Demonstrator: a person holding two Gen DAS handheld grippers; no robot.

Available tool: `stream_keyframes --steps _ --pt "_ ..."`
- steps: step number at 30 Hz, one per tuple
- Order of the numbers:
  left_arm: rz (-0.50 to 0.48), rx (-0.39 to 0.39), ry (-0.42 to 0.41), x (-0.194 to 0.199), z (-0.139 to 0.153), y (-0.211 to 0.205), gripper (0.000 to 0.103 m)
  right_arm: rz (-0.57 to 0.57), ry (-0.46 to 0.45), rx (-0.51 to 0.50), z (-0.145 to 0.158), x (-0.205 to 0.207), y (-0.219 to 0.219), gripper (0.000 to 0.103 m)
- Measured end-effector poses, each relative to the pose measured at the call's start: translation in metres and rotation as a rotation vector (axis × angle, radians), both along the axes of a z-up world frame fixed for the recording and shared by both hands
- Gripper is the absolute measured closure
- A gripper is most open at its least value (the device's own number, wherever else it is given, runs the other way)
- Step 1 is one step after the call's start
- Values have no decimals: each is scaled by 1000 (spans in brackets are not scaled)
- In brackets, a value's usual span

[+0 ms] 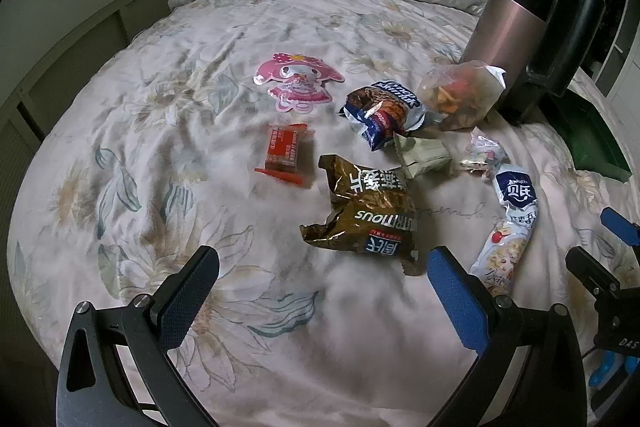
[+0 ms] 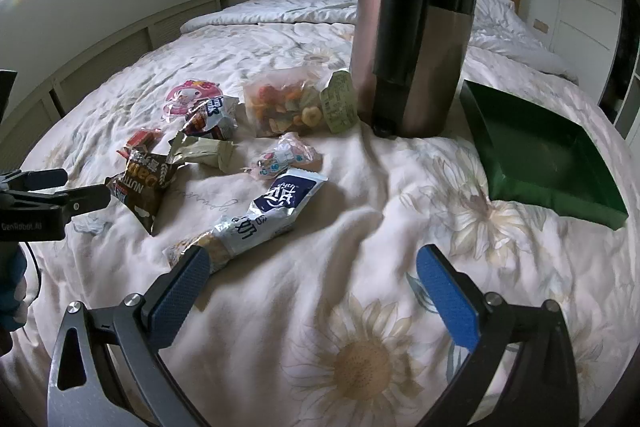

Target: Organize snacks

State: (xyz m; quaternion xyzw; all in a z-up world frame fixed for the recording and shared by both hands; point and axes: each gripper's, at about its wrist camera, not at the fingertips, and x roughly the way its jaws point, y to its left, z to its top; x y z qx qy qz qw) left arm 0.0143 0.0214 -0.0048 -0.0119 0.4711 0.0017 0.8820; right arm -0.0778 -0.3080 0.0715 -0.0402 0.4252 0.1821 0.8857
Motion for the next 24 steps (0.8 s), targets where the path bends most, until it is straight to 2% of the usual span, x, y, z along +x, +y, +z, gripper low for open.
stream_keyframes --steps 24 --pt "-29 14 -19 7 6 -14 1 -6 16 2 -4 3 1 0"
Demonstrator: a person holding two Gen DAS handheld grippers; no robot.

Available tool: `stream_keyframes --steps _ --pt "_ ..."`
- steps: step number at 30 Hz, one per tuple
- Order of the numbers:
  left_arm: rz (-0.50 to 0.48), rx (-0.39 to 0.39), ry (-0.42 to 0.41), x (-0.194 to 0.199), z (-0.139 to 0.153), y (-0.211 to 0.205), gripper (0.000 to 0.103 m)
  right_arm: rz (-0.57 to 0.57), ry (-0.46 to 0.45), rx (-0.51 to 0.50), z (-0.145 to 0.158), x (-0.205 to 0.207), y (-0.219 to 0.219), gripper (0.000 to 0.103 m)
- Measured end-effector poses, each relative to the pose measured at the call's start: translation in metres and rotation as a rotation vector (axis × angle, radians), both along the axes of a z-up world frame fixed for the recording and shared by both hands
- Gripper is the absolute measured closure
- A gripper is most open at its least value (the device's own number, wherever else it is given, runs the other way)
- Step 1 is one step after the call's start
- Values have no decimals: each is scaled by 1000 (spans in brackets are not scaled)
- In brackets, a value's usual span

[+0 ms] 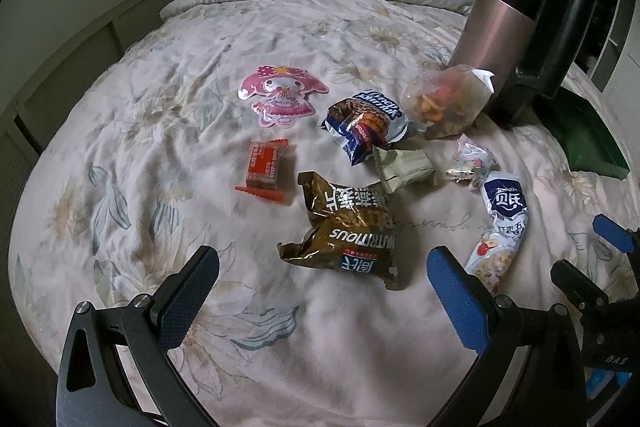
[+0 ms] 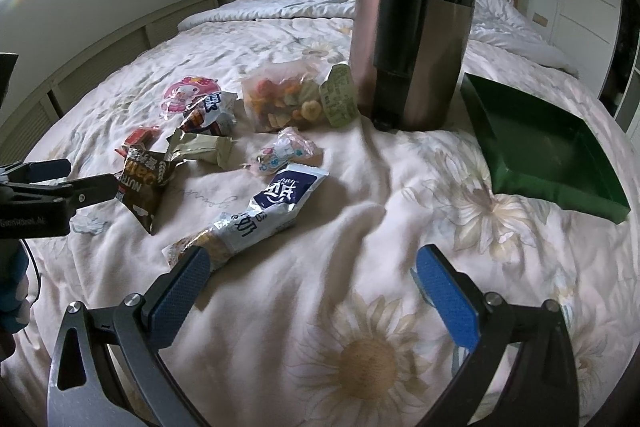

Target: Organize snacks

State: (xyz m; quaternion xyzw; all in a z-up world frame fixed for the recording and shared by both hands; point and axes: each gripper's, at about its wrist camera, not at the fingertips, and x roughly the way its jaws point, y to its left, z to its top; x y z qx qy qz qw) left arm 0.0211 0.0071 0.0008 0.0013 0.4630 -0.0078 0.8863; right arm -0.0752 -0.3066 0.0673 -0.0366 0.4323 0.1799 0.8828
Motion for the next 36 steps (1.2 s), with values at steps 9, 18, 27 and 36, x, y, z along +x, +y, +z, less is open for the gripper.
stream_keyframes --steps 9,18,27,36 --pt "-10 -10 -4 1 1 0 1 -13 -1 5 3 0 0 0" --pt "-8 -12 -5 2 1 0 1 -17 1 11 4 0 0 0" --pt "-12 -8 -3 1 1 1 1 -22 11 21 7 1 2 0" --pt "11 -56 45 4 1 34 1 -45 56 71 6 9 8 0"
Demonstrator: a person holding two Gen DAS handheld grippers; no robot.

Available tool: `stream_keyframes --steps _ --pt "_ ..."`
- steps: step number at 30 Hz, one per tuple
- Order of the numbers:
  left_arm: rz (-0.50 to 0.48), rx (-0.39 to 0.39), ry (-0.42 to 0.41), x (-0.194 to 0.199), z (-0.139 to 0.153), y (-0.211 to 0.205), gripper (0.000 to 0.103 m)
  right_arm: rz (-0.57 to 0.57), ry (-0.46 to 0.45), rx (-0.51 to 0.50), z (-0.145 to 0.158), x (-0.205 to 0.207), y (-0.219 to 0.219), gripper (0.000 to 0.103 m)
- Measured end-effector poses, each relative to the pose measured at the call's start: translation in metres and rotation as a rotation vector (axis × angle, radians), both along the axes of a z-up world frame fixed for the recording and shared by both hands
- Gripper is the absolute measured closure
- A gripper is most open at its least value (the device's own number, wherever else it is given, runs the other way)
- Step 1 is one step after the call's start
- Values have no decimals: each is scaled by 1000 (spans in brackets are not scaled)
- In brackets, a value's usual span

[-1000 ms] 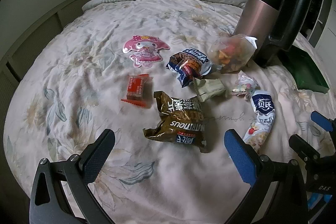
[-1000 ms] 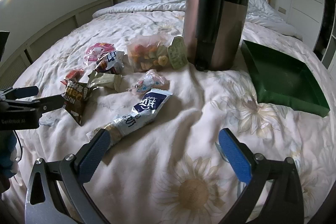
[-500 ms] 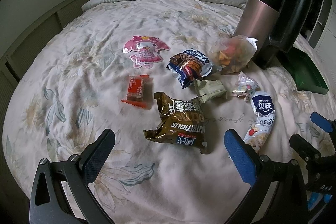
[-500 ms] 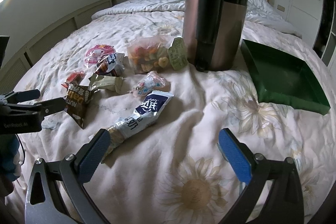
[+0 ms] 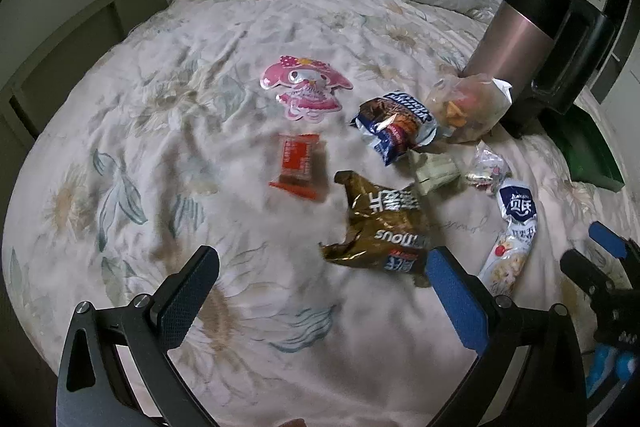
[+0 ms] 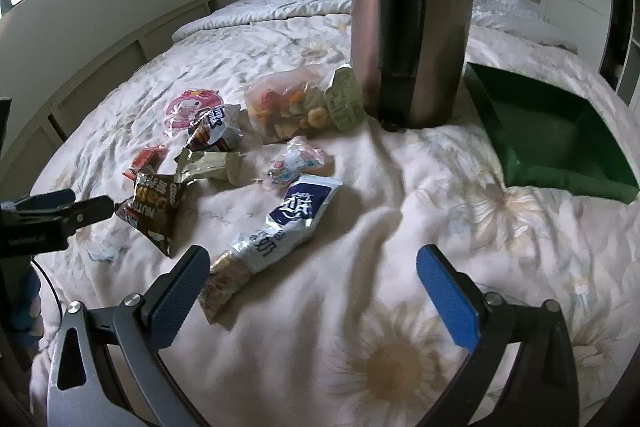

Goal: Organize snacks
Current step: 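Grasp the brown bag with the left tool while the right tool grasps the white-blue stick bag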

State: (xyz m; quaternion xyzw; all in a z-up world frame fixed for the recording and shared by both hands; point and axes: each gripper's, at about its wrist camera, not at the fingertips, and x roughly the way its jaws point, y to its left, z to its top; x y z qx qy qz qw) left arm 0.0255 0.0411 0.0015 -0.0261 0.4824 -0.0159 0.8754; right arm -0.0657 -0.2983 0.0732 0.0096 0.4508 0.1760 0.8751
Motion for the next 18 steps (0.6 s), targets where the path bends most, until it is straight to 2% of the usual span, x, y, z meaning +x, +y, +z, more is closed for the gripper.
stream_keyframes --steps 9,11,12,16,18 --pt "-70 -3 53 20 -9 -29 1 -13 86 33 -17 13 12 0" --pt "-81 39 69 30 -17 -38 2 -21 105 42 -21 17 12 0" --pt "-87 60 79 34 -22 -42 5 -25 113 46 -23 18 12 0" --pt "-99 80 153 50 -43 -45 33 -21 153 68 -30 25 15 0" --pt "-90 69 184 57 -52 -43 36 -12 179 80 -34 28 18 0"
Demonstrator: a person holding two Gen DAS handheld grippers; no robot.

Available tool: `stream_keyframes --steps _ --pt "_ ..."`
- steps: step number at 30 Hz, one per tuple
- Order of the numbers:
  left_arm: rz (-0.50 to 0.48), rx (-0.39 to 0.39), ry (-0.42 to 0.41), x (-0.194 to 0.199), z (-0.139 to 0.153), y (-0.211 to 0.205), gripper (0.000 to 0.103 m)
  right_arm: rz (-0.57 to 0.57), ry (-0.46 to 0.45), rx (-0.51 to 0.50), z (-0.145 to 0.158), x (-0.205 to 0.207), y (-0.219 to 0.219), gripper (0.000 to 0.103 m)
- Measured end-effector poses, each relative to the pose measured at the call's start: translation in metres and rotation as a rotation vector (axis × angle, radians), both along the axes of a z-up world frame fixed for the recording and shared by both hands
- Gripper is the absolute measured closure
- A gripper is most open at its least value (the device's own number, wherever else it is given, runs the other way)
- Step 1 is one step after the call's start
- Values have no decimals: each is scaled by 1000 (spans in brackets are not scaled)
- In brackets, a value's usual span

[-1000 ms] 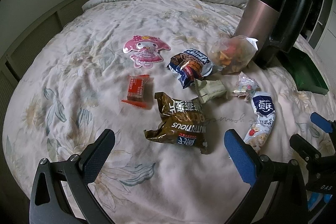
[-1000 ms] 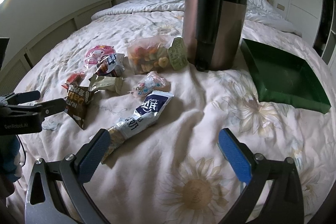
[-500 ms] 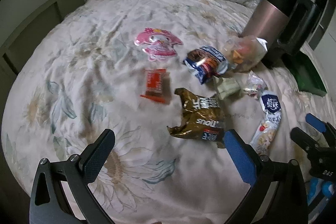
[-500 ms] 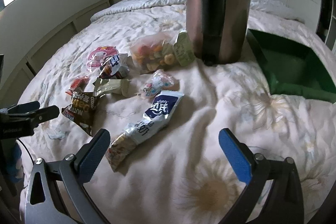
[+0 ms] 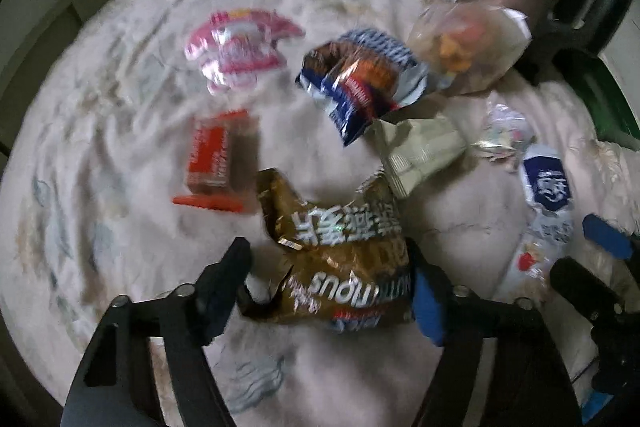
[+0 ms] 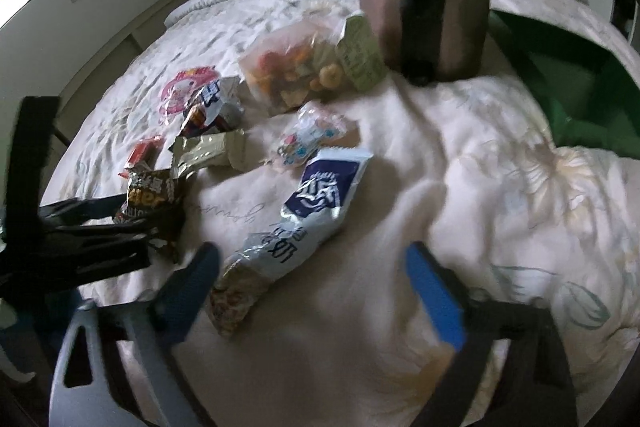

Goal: Organize snacks
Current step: 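Grasp the brown bag with the left tool while the right tool grasps the white-blue stick bag, then carry both bags over the green tray and open both tools to drop them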

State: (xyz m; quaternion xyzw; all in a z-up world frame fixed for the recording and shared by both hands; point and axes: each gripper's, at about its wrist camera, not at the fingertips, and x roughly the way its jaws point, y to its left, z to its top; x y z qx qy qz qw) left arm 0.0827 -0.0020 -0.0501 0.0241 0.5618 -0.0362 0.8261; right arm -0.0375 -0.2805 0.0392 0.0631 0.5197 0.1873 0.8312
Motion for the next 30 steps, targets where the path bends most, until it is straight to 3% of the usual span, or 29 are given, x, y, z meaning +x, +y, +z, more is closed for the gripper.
stream_keyframes --steps 6,8,12,15,16,17,23,25,30 --pt "-6 12 50 8 -12 -2 34 23 55 31 -15 10 12 4" --pt "-4 6 67 12 -15 -1 32 33 60 32 -17 12 15 19" --pt "15 -22 104 18 -18 3 33 60 57 31 -19 15 18 36" --pt "27 -41 97 18 -15 8 44 66 50 39 -18 16 14 58" --pt "28 -45 96 21 -13 14 54 67 47 42 -17 16 13 65" --pt "30 -54 97 20 -12 16 54 70 45 45 -16 16 12 74" --pt "69 -93 84 9 2 35 59 93 25 67 -9 13 1 98" --pt "78 -110 79 4 7 41 60 96 24 77 -6 11 -4 103" --pt "89 -117 61 -25 21 46 60 117 45 107 0 3 -13 103"
